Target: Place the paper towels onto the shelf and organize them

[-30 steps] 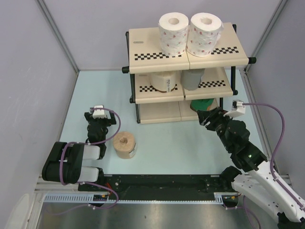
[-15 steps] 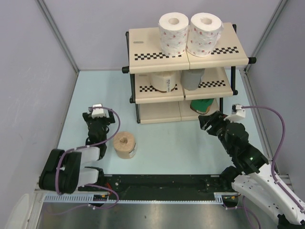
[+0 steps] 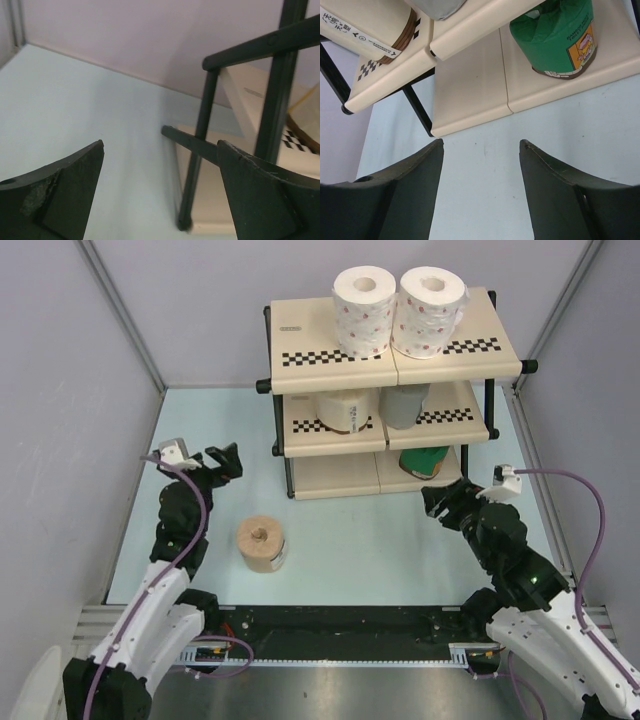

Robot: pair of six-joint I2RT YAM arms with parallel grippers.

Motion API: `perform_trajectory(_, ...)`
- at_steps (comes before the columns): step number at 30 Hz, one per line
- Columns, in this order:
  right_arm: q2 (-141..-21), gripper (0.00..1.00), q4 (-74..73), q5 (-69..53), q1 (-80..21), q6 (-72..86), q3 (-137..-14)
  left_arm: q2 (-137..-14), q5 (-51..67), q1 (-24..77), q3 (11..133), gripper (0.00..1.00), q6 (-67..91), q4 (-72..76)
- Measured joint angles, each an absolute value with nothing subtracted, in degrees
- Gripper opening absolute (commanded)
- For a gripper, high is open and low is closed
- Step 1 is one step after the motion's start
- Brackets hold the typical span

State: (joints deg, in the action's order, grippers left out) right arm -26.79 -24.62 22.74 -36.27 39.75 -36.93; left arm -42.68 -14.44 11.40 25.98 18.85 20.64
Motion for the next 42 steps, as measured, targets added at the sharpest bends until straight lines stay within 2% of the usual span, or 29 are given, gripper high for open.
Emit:
perform_trajectory(2, -26.6, 0.67, -25.2, 22.9, -36.2, 40.1, -36.8, -39.9, -11.5, 11.5, 25.8, 0.85, 22.7, 17.5)
perform_trajectory(3, -26.5, 0.67, -25.5, 22.9, -36.2, 40.3, -36.8, -39.2, -10.3, 11.6, 25.8, 0.73, 24.1, 16.7)
perform_trajectory(8, -25.4, 0.67, -26.3, 23.2, -36.2, 40.5, -36.6, -38.7, -4.5, 14.1, 25.8, 0.43, 31.2, 14.1)
perform_trajectory(16, -23.6, 0.67, -27.3, 23.8, -36.2, 40.5, -36.6, -42.0, -1.5, 21.5, 28.3, 0.36, 37.0, 14.8)
perform_trajectory(19, -23.2, 0.67, -28.2, 24.2, -36.2, 40.5, -36.6, -43.3, -2.2, 25.7, 29.4, 0.24, 37.9, 16.9)
perform_trajectory(23, -22.9, 0.68, -28.9, 24.5, -36.2, 40.5, -36.6, -46.9, -2.9, 29.4, 30.5, 0.01, 40.2, 23.2)
perform_trajectory(31, -18.6, 0.68, -29.1, 25.6, -36.2, 40.0, -36.5, -63.5, -2.8, 29.6, 34.9, 0.01, 47.1, 40.1)
perform_trajectory(37, -15.0, 0.68, -29.8, 26.6, -36.1, 39.8, -36.5, -71.9, -4.4, 29.6, 36.3, 0.00, 52.3, 53.6)
perform_trajectory(42, -11.8, 0.68, -30.2, 27.3, -36.1, 38.9, -36.4, -78.5, -6.2, 29.6, 40.6, 0.00, 55.2, 59.2)
